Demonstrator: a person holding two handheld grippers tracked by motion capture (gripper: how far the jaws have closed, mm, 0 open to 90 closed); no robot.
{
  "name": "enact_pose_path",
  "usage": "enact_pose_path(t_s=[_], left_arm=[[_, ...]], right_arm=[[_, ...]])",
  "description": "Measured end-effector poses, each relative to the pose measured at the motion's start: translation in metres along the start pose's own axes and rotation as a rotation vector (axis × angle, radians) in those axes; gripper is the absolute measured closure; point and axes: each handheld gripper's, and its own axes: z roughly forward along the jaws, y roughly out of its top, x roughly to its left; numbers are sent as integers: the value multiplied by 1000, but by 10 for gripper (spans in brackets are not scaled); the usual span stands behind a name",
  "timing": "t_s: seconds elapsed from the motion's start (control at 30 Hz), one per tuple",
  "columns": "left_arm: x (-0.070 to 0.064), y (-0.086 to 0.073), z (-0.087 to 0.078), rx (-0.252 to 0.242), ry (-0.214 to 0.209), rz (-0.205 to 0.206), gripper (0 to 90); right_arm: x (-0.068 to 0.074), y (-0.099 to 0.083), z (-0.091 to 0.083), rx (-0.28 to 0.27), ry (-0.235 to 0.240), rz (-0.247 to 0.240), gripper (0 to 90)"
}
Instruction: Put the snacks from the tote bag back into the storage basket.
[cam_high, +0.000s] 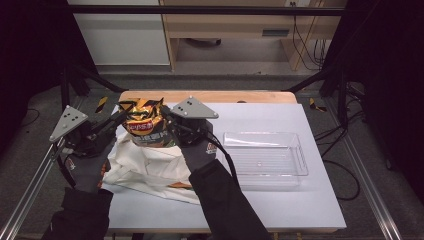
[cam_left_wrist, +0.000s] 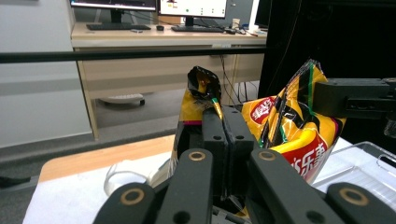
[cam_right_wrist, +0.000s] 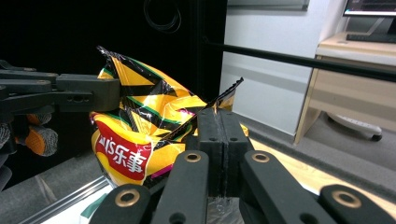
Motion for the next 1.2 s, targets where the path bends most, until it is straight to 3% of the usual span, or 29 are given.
enact_pose_path(t_s=[0.2,0.47,0.93,1.2], left_arm=[[-15,12,6,-8,-19,17,887],[-38,19,24,-7,-48,29,887],[-81,18,64,7,-120,27,887],[-104,17,80,1,-141,41,887]], right_arm=[[-8,12,-14,-9,-20,-15,900],[-28,15,-36,-15,-55,-13,900],[-68,7,-72,-4,-136,18,900],[-86,1,-92,-2,-174,26,900]])
